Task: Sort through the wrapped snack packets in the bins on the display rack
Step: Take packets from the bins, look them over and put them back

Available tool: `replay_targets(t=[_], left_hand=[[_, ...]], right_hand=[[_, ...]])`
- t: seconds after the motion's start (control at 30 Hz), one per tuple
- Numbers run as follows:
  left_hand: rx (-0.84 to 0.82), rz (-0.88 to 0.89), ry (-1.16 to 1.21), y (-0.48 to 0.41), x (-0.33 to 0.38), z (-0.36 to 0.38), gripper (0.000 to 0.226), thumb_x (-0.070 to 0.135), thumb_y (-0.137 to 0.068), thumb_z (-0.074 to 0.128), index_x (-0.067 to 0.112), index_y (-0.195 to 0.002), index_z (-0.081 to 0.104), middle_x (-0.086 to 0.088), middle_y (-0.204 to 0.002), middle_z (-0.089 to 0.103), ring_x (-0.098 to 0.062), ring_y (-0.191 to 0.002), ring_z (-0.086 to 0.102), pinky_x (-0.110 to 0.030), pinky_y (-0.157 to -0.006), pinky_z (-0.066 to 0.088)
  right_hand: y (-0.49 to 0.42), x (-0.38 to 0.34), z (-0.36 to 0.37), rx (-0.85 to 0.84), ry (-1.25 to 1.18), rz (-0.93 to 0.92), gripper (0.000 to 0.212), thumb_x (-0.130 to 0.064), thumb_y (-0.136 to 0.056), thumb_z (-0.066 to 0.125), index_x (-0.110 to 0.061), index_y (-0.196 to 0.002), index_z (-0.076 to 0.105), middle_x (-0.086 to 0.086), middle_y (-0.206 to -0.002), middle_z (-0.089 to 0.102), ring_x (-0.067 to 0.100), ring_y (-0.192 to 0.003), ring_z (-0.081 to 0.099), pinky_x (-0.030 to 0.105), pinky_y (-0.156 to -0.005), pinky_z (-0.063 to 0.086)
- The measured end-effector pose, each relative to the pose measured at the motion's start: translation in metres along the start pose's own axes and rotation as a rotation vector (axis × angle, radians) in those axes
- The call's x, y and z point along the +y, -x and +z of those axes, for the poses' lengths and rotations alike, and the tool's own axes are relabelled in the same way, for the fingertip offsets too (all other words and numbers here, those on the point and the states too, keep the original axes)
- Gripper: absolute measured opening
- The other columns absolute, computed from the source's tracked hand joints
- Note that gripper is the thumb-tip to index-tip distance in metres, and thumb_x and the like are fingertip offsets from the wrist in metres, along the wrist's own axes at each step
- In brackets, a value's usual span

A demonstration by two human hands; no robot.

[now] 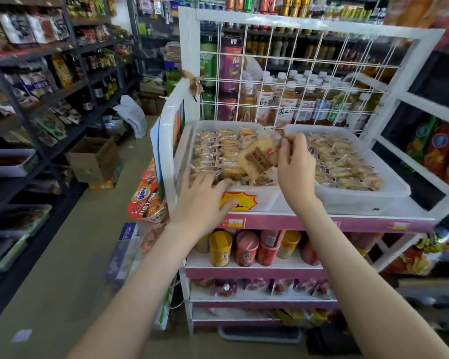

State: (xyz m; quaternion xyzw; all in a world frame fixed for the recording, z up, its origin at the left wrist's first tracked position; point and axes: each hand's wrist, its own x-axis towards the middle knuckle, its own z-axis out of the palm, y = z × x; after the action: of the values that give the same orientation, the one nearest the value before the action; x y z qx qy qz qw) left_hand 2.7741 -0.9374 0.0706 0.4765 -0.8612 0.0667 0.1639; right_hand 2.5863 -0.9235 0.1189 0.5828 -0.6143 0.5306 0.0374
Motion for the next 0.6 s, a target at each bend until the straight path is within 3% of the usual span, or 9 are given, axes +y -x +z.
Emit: replay_targets(t=[0.07,0.1,0.2,0.3,0.5,0.6], left_hand=[[0.16,-0.036,0.216,0.015,0.012,-0.002,0.053,0.055,-0.095,0.038,0.022,-0.133,0.056,-0.005,-0.13,0.057,-0.027,-0.129,0.046,-0.053,-0.117,0.016],[0.23,-0.075,0.411,0.026,0.023,-0.006,0.05,0.05,-0.097,0.041,0.018,-0.132,0.057,-0.002,-0.129,0.059,-0.022,-0.127,0.048,-0.048,-0.115,0.025],[0.227,-0.29,0.895,0.063,0.059,-0.022,0.035,0.037,-0.097,0.052,0.019,-0.126,0.058,0.014,-0.116,0.061,0.004,-0.107,0.055,-0.014,-0.095,0.041],[0.21,-0.448,1.029,0.098,0.088,-0.019,0.024,0.035,-0.094,0.058,0.023,-0.114,0.06,0.021,-0.099,0.062,0.017,-0.088,0.055,-0.003,-0.077,0.043],[0.096,-0.715,1.081,0.175,0.145,0.014,0.011,0.023,-0.09,0.067,0.021,-0.101,0.063,0.02,-0.086,0.061,0.01,-0.079,0.056,-0.003,-0.065,0.042],[-0.033,-0.847,1.12,0.216,0.172,0.036,0.009,0.017,-0.087,0.07,0.015,-0.094,0.065,0.01,-0.082,0.065,-0.005,-0.079,0.062,-0.009,-0.063,0.045]], right_hand=[[0.012,-0.007,-0.012,0.092,-0.112,0.118,0.011,-0.011,-0.102,0.04,-0.005,-0.099,0.049,-0.008,-0.068,0.048,0.0,-0.053,0.047,0.014,-0.047,0.033],[0.021,-0.01,-0.018,0.103,-0.147,0.143,0.01,-0.01,-0.101,0.041,-0.006,-0.097,0.049,-0.008,-0.067,0.047,-0.002,-0.052,0.046,0.013,-0.047,0.033],[0.064,-0.017,-0.034,0.005,-0.17,0.157,0.01,-0.01,-0.1,0.044,-0.007,-0.092,0.05,-0.006,-0.065,0.047,-0.003,-0.052,0.046,0.014,-0.047,0.033],[0.117,-0.009,-0.051,-0.082,-0.16,0.226,0.009,-0.012,-0.099,0.045,-0.012,-0.092,0.05,-0.01,-0.067,0.052,-0.006,-0.058,0.052,0.014,-0.05,0.035],[0.225,0.037,-0.1,-0.34,-0.265,0.525,0.018,-0.016,-0.1,0.042,-0.017,-0.093,0.059,-0.003,-0.087,0.065,0.015,-0.081,0.062,0.036,-0.071,0.051],[0.278,0.056,-0.126,-0.396,-0.265,0.655,0.018,-0.012,-0.099,0.044,-0.011,-0.091,0.06,-0.003,-0.082,0.062,0.015,-0.075,0.057,0.028,-0.067,0.047]])
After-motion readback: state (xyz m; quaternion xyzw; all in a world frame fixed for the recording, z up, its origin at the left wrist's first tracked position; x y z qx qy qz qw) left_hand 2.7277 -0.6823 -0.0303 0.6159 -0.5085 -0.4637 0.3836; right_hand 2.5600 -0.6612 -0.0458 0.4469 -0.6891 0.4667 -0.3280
